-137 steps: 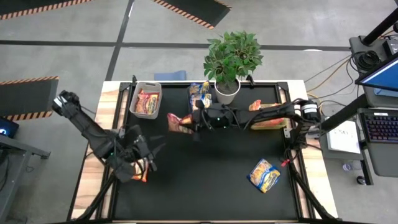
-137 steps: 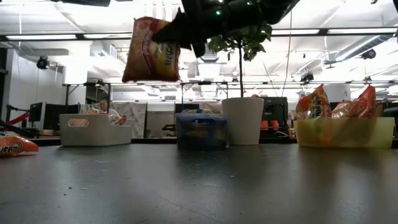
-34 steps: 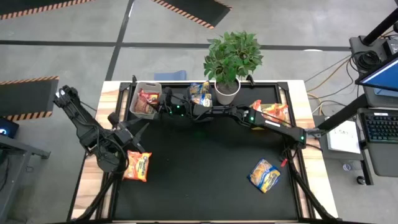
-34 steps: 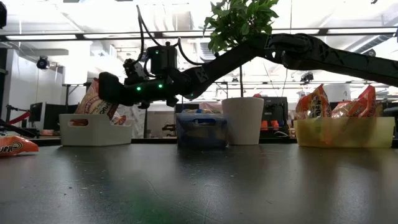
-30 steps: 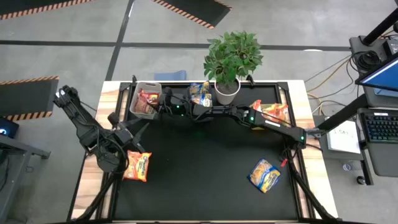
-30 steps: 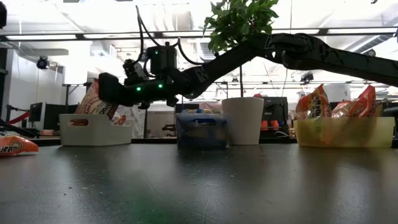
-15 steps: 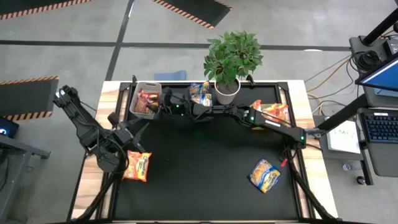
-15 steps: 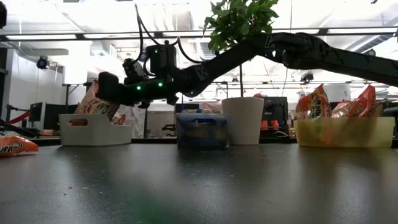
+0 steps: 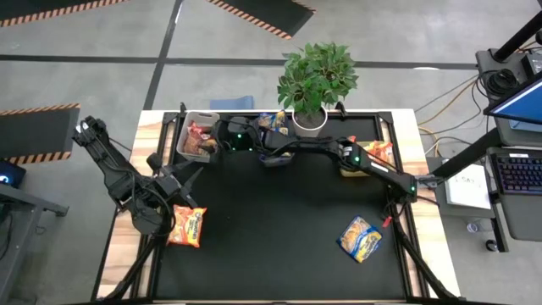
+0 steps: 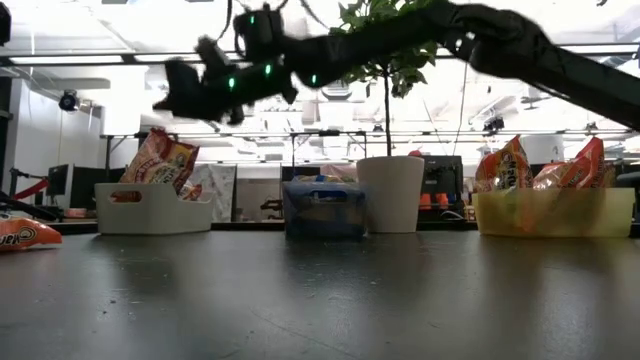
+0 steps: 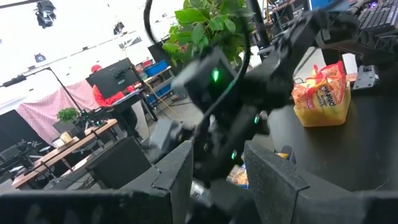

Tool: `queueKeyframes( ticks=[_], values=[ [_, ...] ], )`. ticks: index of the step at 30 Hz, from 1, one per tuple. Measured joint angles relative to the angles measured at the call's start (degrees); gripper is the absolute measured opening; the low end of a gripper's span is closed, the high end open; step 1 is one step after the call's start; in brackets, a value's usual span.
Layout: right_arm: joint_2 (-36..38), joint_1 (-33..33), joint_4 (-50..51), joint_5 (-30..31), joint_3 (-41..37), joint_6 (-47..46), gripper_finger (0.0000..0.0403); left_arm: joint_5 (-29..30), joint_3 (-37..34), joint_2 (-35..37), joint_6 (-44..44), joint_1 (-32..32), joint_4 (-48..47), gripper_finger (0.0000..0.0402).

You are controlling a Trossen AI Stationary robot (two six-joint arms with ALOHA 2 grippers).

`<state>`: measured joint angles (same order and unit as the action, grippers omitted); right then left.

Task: Sort Maruchan noodles
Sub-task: Put the red noodle pack into the white bin

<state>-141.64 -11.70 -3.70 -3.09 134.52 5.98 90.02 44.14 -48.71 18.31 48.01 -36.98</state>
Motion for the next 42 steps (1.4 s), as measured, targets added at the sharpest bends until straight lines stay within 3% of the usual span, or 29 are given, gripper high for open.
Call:
queueKeyframes(
  ticks=[8,13,24,30,35,42],
  values=[
    [7.2,4.2,12.3,-0.3,-1.5,6.0,0.0228,-0.5,0.0,0.0,-0.1,0.0,2.0,0.0128],
    [13.4,5.5,16.4,0.1,-8.0,5.2,0.0224,-0.9,0.0,-0.1,-0.2,0.0,3.3,0.0128],
    [33.3,9.7,16.4,0.5,-36.8,2.5,0.0224,-2.7,0.1,-0.1,1.6,0.0,4.9,0.0128],
    [45.4,13.9,16.8,9.8,-51.1,2.3,0.0224,-3.3,0.1,-1.1,9.7,-1.3,4.9,0.0121],
    [56.4,16.8,15.3,19.7,-62.8,4.0,0.0224,-10.3,0.1,-2.5,17.1,-5.4,5.1,0.0081],
    [70.0,17.2,0.1,19.6,-80.7,4.6,0.0224,-16.1,0.1,-7.7,25.7,-16.4,5.3,0.0005]
  ],
)
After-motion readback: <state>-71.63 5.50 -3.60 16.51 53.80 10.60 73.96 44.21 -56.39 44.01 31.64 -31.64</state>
